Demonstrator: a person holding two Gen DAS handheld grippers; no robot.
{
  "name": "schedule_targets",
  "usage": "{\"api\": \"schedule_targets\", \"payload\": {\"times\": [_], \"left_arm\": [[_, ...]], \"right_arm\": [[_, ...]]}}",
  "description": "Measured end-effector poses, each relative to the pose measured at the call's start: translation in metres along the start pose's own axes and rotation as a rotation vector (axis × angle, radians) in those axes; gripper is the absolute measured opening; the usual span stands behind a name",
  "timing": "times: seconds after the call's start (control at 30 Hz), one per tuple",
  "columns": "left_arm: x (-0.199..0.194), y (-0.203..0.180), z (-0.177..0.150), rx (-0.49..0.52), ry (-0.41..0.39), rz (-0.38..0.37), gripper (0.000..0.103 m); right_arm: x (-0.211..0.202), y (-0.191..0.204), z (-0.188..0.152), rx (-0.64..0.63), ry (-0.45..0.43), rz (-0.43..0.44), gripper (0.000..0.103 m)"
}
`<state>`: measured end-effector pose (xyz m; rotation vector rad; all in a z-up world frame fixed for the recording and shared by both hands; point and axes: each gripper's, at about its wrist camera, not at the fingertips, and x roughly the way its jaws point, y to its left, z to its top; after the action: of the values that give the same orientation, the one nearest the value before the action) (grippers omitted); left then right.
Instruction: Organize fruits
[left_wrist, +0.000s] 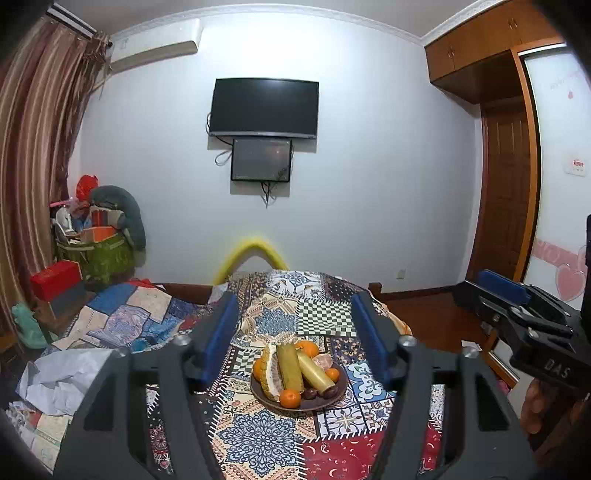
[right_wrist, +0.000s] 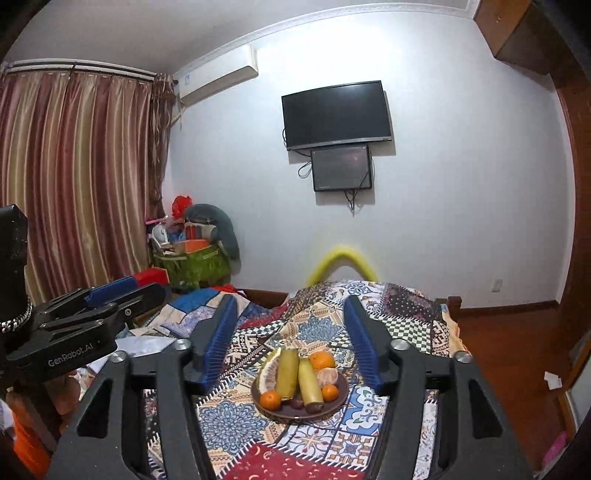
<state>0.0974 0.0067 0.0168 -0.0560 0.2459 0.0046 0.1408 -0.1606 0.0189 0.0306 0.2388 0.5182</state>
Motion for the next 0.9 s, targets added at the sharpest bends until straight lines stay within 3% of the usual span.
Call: {"api": "schedule_targets", "payload": {"times": [0.13, 0.17, 0.23, 0.3, 0.37, 0.5, 0.9], "left_arm": [[-0.007, 0.0, 0.0, 0.0, -0.009, -0.001, 0.072], [-0.009, 0.0, 0.0, 0.002, -0.014, 0.001, 0.075], [-0.013, -0.001, 0.0, 0.006, -0.023, 0.004, 0.081], [-0.015, -0.002, -0.001, 0.008, -0.031, 0.008, 0.093], [-0.018, -0.003, -0.003, 0.008, -0.039, 0.016, 0.096], [-0.02, -0.004, -0.003, 0.01, -0.039, 0.021, 0.102], [-0.017, -0.001, -0.007, 0.003, -0.025, 0.037, 0.103]], "right_arm": [[-0.004, 0.006, -0.001, -0.018, -0.018, -0.024, 0.076], [-0.004, 0.007, -0.001, -0.016, -0.023, -0.028, 0.081], [-0.007, 0.007, -0.002, -0.011, -0.033, -0.039, 0.088], [-0.007, 0.007, -0.002, -0.013, -0.038, -0.05, 0.092], [-0.008, 0.007, -0.002, -0.014, -0.037, -0.061, 0.094], [-0.012, 0.005, -0.005, -0.008, -0.041, -0.081, 0.102], [-0.019, 0.006, -0.008, -0.011, -0.048, -0.098, 0.103]]}}
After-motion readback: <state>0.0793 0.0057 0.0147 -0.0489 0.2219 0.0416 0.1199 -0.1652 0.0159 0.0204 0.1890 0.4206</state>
